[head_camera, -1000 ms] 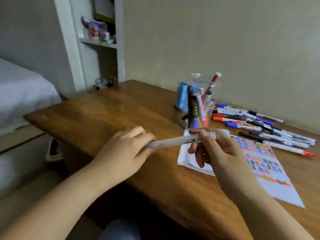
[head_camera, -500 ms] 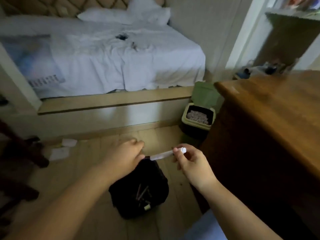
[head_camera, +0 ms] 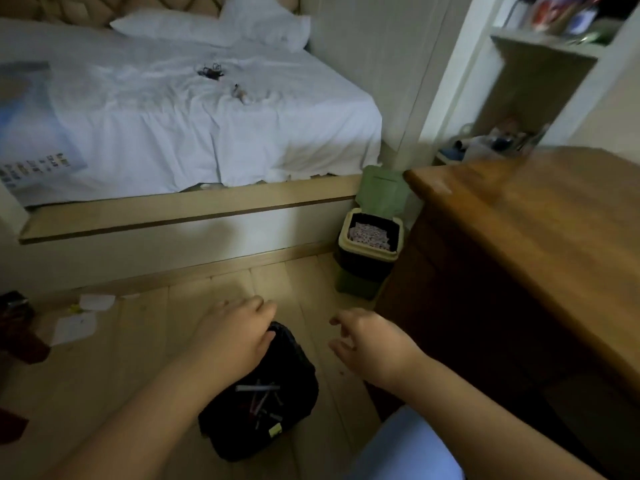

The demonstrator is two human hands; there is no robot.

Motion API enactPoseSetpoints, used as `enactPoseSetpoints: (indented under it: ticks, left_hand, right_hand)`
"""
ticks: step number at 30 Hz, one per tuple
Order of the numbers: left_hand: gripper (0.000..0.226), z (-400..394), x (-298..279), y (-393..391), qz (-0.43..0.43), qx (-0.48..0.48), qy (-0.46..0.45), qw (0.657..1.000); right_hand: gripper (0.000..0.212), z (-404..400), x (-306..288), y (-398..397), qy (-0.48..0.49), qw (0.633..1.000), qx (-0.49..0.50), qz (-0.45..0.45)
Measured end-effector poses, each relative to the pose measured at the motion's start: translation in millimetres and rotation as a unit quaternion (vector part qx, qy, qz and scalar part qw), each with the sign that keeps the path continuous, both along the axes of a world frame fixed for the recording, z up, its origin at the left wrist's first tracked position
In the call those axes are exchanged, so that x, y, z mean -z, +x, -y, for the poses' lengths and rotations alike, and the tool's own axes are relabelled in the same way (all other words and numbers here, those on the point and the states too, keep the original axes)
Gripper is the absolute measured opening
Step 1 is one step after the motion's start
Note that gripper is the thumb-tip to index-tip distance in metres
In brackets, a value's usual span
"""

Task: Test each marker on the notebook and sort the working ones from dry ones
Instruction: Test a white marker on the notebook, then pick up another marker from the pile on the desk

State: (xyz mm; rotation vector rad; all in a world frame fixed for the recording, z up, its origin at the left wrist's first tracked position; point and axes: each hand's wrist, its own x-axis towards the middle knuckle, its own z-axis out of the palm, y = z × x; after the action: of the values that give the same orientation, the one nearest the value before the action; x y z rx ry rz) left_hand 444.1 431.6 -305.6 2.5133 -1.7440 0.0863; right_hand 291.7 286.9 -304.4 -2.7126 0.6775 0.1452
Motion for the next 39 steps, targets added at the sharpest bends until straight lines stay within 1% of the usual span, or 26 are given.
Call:
enactPoseSetpoints:
  ticks: [3, 6, 9, 12, 14, 16, 18, 20, 22, 26, 29, 31, 32, 34, 36, 39]
  left_hand:
    - [0.02, 36.3, -31.9, -28.7, 0.028, 0.058, -0.041, 0.997]
    - [0.028, 78.7, -67.5, -72.3, 0.039, 0.152, -0.091, 0.983]
    - [0.031, 120.2, -101.9, -128.4, 0.033, 0.245, -0.142, 0.958]
    - [0.03, 154.0, -127.9, -198.6, 0.013, 0.334, -0.16, 0.929]
    - [0.034, 173.9, -140.9, -250.4, 0.008, 0.385, -0.171, 0.907]
    - [0.034, 191.0, -148.8, -304.3, -0.007, 0.416, -0.172, 0.893]
    - [0.029, 205.8, -151.5, -353.7, -0.012, 0.439, -0.176, 0.881]
    - [0.027, 217.6, -152.7, -398.0, -0.017, 0.477, -0.198, 0.856]
    - [0.03, 227.4, -155.3, -437.3, -0.009, 0.514, -0.198, 0.835]
    - [0.025, 247.1, -160.0, -497.2, 0.008, 0.56, -0.195, 0.805]
    - [0.021, 262.1, -157.3, -525.8, -0.009, 0.574, -0.209, 0.792]
    - [0.014, 271.6, -152.7, -537.9, -0.018, 0.588, -0.216, 0.779]
    - [0.011, 277.0, -148.7, -542.4, -0.02, 0.593, -0.23, 0.772]
    - [0.015, 285.9, -137.9, -547.8, -0.023, 0.599, -0.252, 0.759]
    - [0.009, 291.1, -127.5, -549.2, -0.042, 0.6, -0.264, 0.754]
    - [0.032, 296.2, -120.0, -546.0, -0.06, 0.595, -0.252, 0.761]
  right_hand:
    - [0.037, 16.9, -46.2, -38.5, -0.113, 0.993, -0.001, 0.024]
    - [0.038, 33.3, -93.6, -94.2, -0.181, 0.981, 0.042, 0.047]
    - [0.039, 45.9, -130.3, -165.6, -0.224, 0.967, 0.111, 0.057]
    - [0.041, 53.2, -148.7, -244.2, -0.272, 0.939, 0.205, 0.049]
    - [0.041, 54.0, -155.7, -296.1, -0.289, 0.918, 0.268, 0.041]
    - [0.04, 51.4, -160.2, -346.6, -0.292, 0.899, 0.325, 0.018]
    - [0.039, 47.3, -162.2, -391.9, -0.276, 0.885, 0.374, -0.002]
    - [0.04, 44.1, -162.3, -429.3, -0.258, 0.874, 0.411, -0.014]
    - [0.04, 43.7, -161.3, -462.5, -0.247, 0.861, 0.443, -0.03]
    - [0.038, 44.8, -157.0, -517.0, -0.242, 0.828, 0.503, -0.058]
    - [0.04, 50.7, -152.9, -552.4, -0.242, 0.799, 0.545, -0.079]
    - [0.04, 59.5, -149.6, -574.7, -0.246, 0.775, 0.575, -0.092]
    - [0.039, 64.9, -147.9, -584.5, -0.248, 0.764, 0.587, -0.1]
    - [0.035, 77.0, -144.6, -600.9, -0.252, 0.744, 0.606, -0.122]
    - [0.032, 88.9, -142.4, -612.6, -0.249, 0.733, 0.618, -0.14]
    - [0.03, 103.8, -138.9, -624.4, -0.235, 0.724, 0.622, -0.182]
